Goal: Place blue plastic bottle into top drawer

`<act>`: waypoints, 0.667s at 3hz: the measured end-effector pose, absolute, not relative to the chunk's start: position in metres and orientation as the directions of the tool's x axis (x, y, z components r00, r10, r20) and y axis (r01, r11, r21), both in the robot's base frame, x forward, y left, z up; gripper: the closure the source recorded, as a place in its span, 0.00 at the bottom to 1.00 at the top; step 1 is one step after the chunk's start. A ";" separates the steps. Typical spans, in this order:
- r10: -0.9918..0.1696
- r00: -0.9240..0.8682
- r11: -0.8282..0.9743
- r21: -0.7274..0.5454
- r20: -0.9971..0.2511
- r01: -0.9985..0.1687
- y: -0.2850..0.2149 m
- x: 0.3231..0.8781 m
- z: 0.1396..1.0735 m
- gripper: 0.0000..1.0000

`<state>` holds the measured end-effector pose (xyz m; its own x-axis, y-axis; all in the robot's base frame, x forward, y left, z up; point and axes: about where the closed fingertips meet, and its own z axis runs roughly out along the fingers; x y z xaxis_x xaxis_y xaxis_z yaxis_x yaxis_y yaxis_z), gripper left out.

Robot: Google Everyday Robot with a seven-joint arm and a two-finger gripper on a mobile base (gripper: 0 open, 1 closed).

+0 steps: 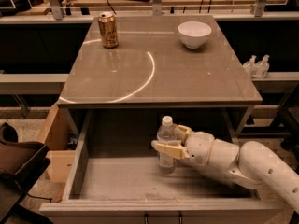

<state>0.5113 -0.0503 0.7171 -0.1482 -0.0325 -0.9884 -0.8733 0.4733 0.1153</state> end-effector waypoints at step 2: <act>-0.033 -0.148 0.470 0.115 -0.989 -0.875 -0.049 0.511 0.717 0.00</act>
Offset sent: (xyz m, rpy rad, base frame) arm -0.0002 0.0014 0.0003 0.0002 -0.0004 0.0027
